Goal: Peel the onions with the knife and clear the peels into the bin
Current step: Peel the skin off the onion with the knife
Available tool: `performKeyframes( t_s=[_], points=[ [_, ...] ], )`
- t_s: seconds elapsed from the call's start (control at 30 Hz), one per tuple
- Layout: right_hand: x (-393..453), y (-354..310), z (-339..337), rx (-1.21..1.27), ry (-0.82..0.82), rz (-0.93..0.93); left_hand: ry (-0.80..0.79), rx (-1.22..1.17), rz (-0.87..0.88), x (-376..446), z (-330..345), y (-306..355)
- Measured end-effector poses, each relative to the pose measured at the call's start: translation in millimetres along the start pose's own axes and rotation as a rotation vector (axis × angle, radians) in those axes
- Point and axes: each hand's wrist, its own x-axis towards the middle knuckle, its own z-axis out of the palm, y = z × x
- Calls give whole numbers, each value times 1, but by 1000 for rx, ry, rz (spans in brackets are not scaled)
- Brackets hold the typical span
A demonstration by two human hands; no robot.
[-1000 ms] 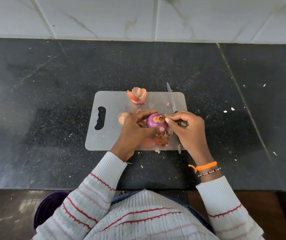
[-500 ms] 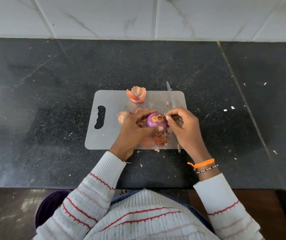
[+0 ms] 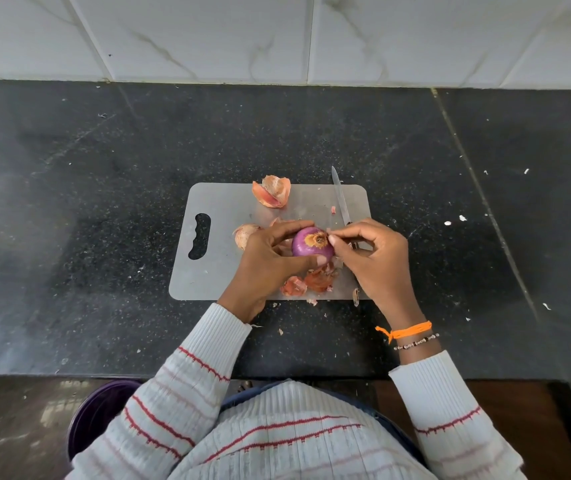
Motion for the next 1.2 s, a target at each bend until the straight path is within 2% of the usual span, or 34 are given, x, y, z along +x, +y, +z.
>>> performKeyframes(
  t_s=[0.1, 0.23, 0.4, 0.53, 0.6, 0.9, 1.2],
  points=[
    [0, -3, 2, -103, 12, -67, -1, 0, -1, -1, 2, 0],
    [1, 0, 2, -146, 44, -21, -5, -25, 4, -2, 2, -1],
    [0, 7, 3, -189, 41, 65, -32, -302, -55, -2, 0, -3],
    [-4, 14, 5, -345, 9, 41, -52, -632, -134, -1, -4, 2],
    [-4, 13, 5, -359, 19, 32, -72, -686, -134, 0, -6, 2],
    [-5, -22, 11, -67, 83, -2, -68, -311, 1, -1, -2, -7],
    [-5, -18, 5, -182, 14, -128, -72, -64, 71, -2, -2, -5]
  ],
)
